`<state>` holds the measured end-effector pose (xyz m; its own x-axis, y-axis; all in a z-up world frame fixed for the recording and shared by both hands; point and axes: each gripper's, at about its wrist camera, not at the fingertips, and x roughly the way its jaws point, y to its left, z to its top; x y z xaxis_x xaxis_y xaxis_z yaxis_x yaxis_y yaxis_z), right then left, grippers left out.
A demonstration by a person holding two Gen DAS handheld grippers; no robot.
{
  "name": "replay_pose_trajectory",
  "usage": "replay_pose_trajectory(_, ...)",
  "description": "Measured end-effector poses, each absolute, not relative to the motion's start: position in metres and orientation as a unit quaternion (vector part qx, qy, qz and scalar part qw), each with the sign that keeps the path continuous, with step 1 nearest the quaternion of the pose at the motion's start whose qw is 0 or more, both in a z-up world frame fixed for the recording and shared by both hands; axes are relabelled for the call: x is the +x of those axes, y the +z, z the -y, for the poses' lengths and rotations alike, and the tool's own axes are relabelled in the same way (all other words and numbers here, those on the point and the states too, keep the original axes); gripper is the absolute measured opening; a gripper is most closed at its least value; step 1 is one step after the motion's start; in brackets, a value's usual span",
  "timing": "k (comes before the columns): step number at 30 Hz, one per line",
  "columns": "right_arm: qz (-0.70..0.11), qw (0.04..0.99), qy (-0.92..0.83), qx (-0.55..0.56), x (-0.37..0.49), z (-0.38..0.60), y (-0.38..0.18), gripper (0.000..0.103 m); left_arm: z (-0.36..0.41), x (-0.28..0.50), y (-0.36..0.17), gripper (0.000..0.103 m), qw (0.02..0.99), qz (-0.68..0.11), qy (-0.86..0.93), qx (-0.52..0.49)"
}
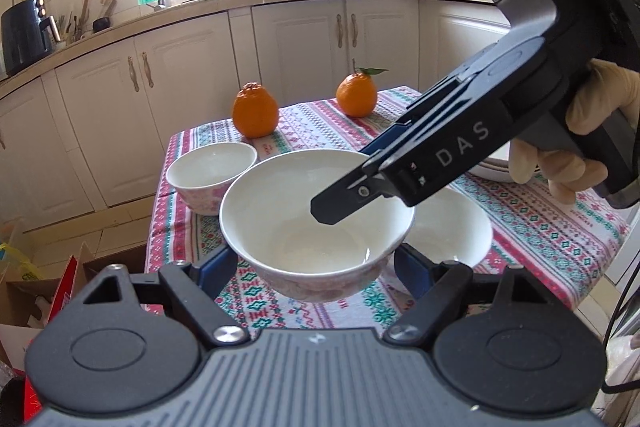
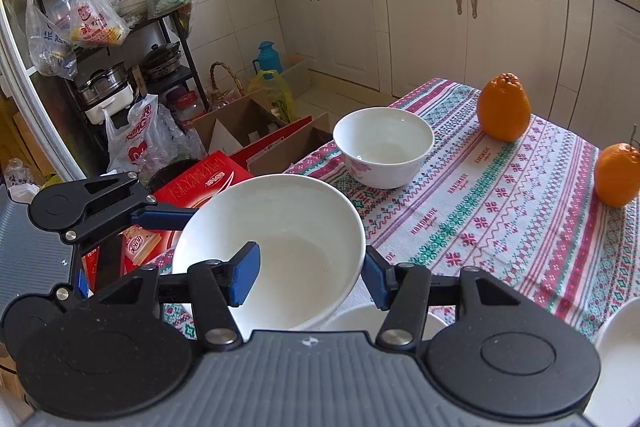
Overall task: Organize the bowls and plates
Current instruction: 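Lift the second bowl with the right gripper and carry it over the first bowl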
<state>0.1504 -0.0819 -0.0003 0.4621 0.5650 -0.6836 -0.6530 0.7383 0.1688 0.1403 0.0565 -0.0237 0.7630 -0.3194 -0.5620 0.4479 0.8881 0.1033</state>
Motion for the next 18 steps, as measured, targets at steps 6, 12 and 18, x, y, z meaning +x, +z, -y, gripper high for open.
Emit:
replay_pose_trajectory(6, -0.373, 0.861, 0.340, -0.059, 0.138, 0.101, 0.003, 0.061, -0.040, 0.133, -0.022, 0.085, 0.928, -0.272, -0.224, 0.122)
replay_pose_trajectory(12, -0.372, 0.870, 0.319, -0.056, 0.129, 0.120, 0.002, 0.061, -0.023, 0.134, -0.025, 0.085, 0.923, -0.272, -0.243, 0.126)
replay_pose_trajectory(18, -0.373, 0.877, 0.300, -0.047, 0.125, 0.137, 0.001, 0.061, -0.008, 0.138, -0.030, 0.085, 0.916, -0.277, -0.258, 0.130)
